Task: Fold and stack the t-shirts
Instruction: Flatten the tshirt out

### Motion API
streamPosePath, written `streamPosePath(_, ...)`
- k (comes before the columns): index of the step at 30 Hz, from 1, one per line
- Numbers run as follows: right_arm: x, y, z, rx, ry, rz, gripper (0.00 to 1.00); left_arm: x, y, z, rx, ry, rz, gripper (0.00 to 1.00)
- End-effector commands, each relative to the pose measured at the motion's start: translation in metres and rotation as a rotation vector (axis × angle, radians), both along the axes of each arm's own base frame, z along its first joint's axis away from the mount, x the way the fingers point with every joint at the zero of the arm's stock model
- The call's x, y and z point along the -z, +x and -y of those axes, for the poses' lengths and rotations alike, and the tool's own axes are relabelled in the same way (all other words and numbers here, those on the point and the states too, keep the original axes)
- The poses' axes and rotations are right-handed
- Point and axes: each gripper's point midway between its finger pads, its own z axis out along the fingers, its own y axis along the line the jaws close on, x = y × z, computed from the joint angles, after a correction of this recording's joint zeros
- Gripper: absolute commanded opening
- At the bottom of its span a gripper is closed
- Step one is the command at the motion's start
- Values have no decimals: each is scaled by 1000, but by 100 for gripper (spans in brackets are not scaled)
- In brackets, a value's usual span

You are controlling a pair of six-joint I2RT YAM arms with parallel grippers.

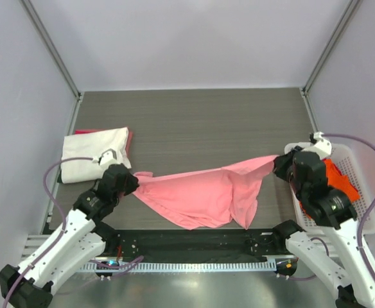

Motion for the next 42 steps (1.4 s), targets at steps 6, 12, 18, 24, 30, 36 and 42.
streamPosePath(6,-6,-5,23,161,114,158,1,25,-5,4,-61,-183,74,0)
streamPosePath(12,-2,-2,16,138,130,145,1,33,5,6,-83,-177,76,12)
streamPosePath(18,5,-5,13,123,146,145,1,47,12,14,-104,-235,79,63)
streamPosePath(24,11,-6,11,110,141,134,1,44,19,14,-123,-241,99,70)
streamPosePath(30,14,-5,14,114,120,126,1,34,27,13,-141,-229,119,65)
streamPosePath(36,17,-5,13,109,117,121,1,33,34,22,-121,-229,92,55)
streamPosePath(42,18,-5,12,103,118,120,1,42,43,34,-93,-207,40,50)
